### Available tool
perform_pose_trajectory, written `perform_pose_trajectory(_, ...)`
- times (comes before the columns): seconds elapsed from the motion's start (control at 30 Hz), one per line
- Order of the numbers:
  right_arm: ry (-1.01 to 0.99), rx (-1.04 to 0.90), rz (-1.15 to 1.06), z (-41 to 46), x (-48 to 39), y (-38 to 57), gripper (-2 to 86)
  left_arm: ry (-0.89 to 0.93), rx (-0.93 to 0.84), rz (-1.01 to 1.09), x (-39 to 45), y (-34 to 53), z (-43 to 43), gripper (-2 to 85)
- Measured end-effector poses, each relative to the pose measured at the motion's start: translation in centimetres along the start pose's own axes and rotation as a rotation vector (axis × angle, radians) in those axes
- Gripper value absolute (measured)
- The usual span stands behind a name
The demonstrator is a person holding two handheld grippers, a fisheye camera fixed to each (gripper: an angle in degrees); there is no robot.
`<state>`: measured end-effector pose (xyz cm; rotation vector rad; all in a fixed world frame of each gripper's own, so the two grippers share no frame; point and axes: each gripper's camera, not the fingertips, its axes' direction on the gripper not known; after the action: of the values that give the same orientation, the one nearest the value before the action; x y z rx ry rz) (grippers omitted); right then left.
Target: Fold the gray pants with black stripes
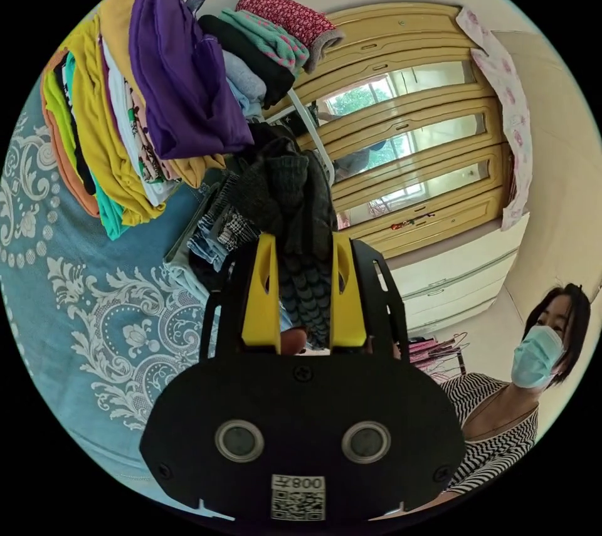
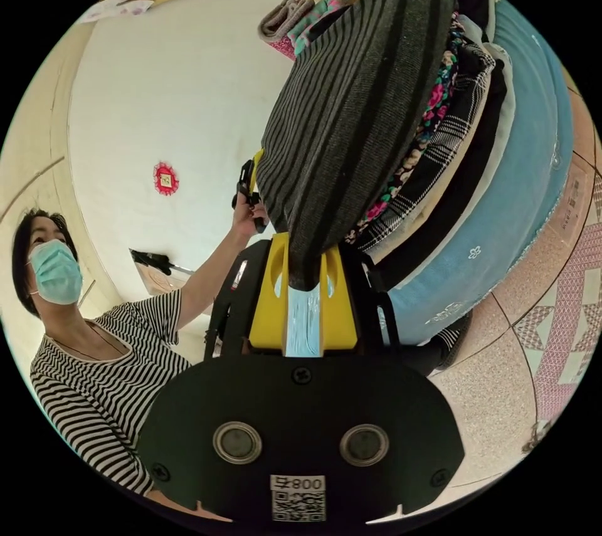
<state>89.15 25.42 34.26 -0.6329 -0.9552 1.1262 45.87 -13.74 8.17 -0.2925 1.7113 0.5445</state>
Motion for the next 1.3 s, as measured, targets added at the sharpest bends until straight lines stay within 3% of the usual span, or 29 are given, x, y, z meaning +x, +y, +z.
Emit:
perform_pose_trajectory(0.2,-0.073,0.124,0.026,-1.3,1.1,1.8,8.7,-0.167,0.173,0.117,0.4,1.4,2.7,11.3)
perform_pose_trajectory(0.4,-0.091,0.246,0.078,-3.7,1.1,4.3,8.6,-0.362,0.148,0.318,1.8,-0.1,9.4,8.9)
perform_pose_trajectory(0.6,0.161,0.347,-0.020,-8.6,-3.8,4.3,2.9,-0.486,0.300,0.418,1.9,1.0,12.5,5.4)
perform_pose_trajectory(0.73,0.452,0.254,-0.292,-5.4,-10.9,0.3,0.6,-0.505,0.125,0.457,0.4,-0.1,17.6,2.0)
perform_pose_trajectory(0.8,0.596,0.173,-0.384,-2.0,-12.7,-1.1,0.4,-0.672,-0.028,0.432,-2.2,-0.5,21.7,0.9)
perform_pose_trajectory(0.87,0.867,-0.008,-0.454,4.1,-12.8,-2.2,0.2,-0.695,-0.055,0.389,-4.1,-0.4,23.1,0.5)
perform_pose_trajectory(0.97,1.044,-0.013,-0.562,8.7,-12.9,-0.9,0.1,-0.673,-0.067,0.408,-5.3,-0.2,23.8,0.2)
perform_pose_trajectory(1.07,1.103,0.032,-0.592,9.7,-13.6,0.2,0.1,-0.682,-0.095,0.416,-5.6,-0.1,24.3,0.1)
perform_pose_trajectory(1.2,1.028,0.050,-0.508,8.1,-14.8,-0.2,0.0,-0.624,0.025,0.498,-4.3,1.6,23.4,0.1)
perform_pose_trajectory(1.3,0.969,0.139,-0.497,6.4,-16.2,0.2,0.0,-0.631,0.010,0.558,-4.4,2.9,24.3,0.1)
